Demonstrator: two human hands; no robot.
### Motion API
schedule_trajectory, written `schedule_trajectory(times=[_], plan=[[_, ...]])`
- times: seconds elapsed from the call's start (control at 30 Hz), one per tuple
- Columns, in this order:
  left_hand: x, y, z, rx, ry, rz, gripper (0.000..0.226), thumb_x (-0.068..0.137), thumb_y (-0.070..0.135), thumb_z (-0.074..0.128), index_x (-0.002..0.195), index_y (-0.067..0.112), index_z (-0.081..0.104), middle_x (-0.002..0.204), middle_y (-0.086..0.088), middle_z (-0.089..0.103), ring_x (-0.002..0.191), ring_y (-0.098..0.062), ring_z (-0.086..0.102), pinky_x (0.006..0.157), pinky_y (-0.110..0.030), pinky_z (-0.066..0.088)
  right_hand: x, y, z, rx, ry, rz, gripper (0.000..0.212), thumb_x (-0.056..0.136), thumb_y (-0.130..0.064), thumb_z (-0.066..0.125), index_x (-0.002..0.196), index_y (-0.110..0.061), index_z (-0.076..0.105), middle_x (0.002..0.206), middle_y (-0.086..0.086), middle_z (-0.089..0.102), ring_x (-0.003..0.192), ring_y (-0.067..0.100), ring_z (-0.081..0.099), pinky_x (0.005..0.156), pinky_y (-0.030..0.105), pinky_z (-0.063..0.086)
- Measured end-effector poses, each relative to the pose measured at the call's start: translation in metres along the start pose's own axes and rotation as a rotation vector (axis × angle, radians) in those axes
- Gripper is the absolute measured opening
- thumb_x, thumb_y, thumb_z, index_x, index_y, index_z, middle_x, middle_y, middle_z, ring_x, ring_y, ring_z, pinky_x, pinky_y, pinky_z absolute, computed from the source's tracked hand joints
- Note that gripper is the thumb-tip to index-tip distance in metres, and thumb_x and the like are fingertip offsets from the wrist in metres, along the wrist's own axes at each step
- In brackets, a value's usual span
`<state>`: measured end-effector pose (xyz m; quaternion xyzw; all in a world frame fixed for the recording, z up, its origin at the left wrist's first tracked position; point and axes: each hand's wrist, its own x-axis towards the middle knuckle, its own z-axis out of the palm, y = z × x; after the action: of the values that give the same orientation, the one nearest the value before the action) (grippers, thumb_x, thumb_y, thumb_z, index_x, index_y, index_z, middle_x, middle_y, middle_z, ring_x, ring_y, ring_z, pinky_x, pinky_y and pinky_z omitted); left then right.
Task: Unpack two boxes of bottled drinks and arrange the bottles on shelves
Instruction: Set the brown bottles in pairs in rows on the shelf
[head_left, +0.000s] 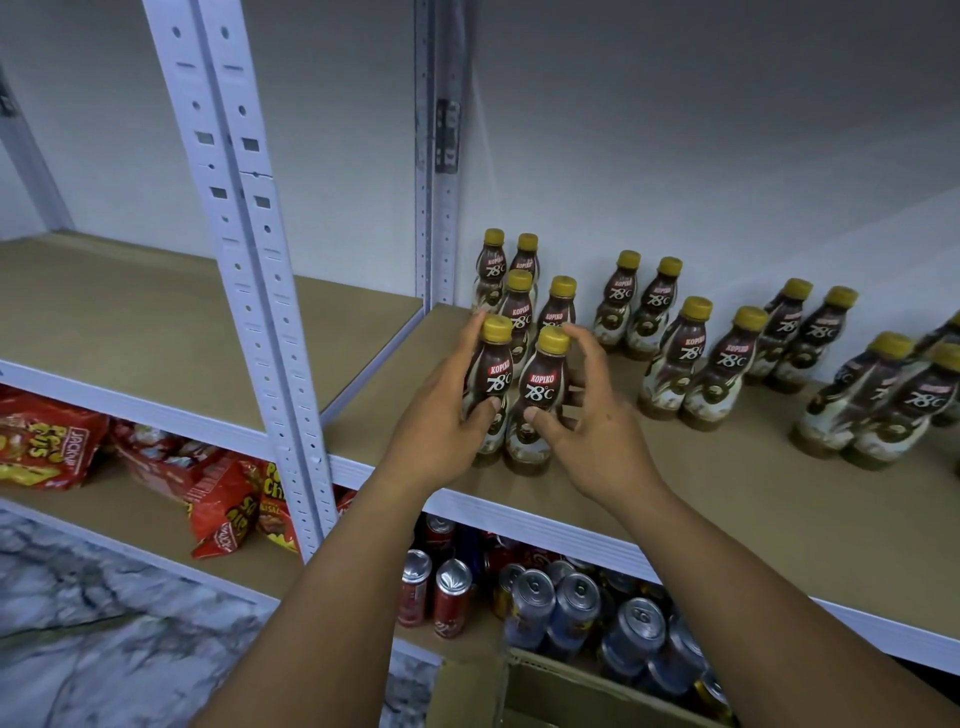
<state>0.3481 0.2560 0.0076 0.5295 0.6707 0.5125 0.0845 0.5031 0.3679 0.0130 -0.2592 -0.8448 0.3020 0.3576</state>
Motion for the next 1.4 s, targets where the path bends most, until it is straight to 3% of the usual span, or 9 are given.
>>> schedule_trajectory(times=[0.1,0.53,0.83,0.97,1.1,1.2,1.3,1.4], plan=[[0.000,-0.002,0.000,0.013,0.004,-0.006,0.098,0.098,0.007,0.061,0.157,0.057,0.001,0.158,0.017,0.039,0.138,-0.007,0.047,0.110,-0.048,0.048,0.002,0.000,0.002,0.010,-0.003,-0.006,0.092,0.089,-0.017,0.078,0.151,-0.052,0.019,0.137,-0.015,0.059,0.117,-0.006,0.055,0.092,0.013,0.048],[0.000,-0.005,0.002,0.021,0.037,0.006,0.096,0.098,0.008,0.062,0.158,0.054,0.002,0.159,0.018,0.038,0.140,-0.007,0.047,0.106,-0.049,0.051,0.001,-0.003,0.005,0.026,0.021,-0.018,0.095,0.088,-0.016,0.077,0.149,-0.058,0.017,0.141,-0.013,0.057,0.122,0.007,0.060,0.100,0.042,0.055],[-0.001,-0.008,0.004,0.012,0.068,0.001,0.093,0.098,0.008,0.063,0.161,0.046,0.006,0.155,0.018,0.045,0.137,-0.003,0.049,0.107,-0.047,0.051,-0.002,-0.001,0.009,0.049,0.029,-0.011,0.097,0.091,-0.016,0.075,0.153,-0.057,0.013,0.152,-0.013,0.048,0.133,0.006,0.052,0.106,0.043,0.052],[-0.004,-0.012,0.007,-0.002,0.098,-0.026,0.095,0.098,0.013,0.065,0.160,0.048,0.003,0.157,0.009,0.045,0.140,-0.007,0.046,0.108,-0.048,0.050,-0.004,0.004,0.013,0.076,0.026,0.012,0.095,0.093,-0.020,0.072,0.158,-0.048,0.008,0.154,-0.012,0.046,0.134,0.008,0.052,0.107,0.044,0.050],[-0.013,-0.018,0.010,-0.016,0.066,-0.093,0.097,0.098,0.022,0.068,0.161,0.045,-0.001,0.159,0.011,0.041,0.140,0.000,0.043,0.113,-0.036,0.044,-0.012,0.011,0.017,0.112,0.009,0.066,0.093,0.095,-0.028,0.070,0.159,-0.046,0.004,0.148,-0.013,0.053,0.128,0.005,0.056,0.106,0.037,0.050],[-0.025,-0.025,0.013,-0.005,0.030,-0.169,0.102,0.096,0.023,0.071,0.160,0.046,-0.005,0.148,0.014,0.051,0.130,-0.004,0.055,0.108,-0.034,0.048,-0.025,0.019,0.020,0.120,-0.065,0.157,0.100,0.093,-0.036,0.072,0.157,-0.052,-0.004,0.140,-0.009,0.060,0.121,0.005,0.060,0.103,0.036,0.051],[-0.043,-0.029,0.017,0.076,0.037,-0.214,0.107,0.094,0.022,0.072,0.162,0.035,-0.009,0.145,0.006,0.052,0.131,-0.010,0.054,0.102,-0.029,0.046,-0.041,0.028,0.018,0.024,-0.131,0.248,0.106,0.091,-0.053,0.068,0.158,-0.044,-0.014,0.149,0.002,0.053,0.131,0.019,0.055,0.108,0.041,0.045],[-0.067,-0.027,0.027,0.185,0.137,-0.196,0.102,0.094,0.026,0.072,0.163,0.024,-0.003,0.149,-0.006,0.051,0.137,-0.023,0.049,0.111,-0.048,0.044,-0.056,0.034,0.011,-0.080,-0.168,0.259,0.100,0.094,-0.056,0.062,0.162,-0.032,-0.007,0.154,0.003,0.048,0.135,0.024,0.051,0.109,0.040,0.043]])
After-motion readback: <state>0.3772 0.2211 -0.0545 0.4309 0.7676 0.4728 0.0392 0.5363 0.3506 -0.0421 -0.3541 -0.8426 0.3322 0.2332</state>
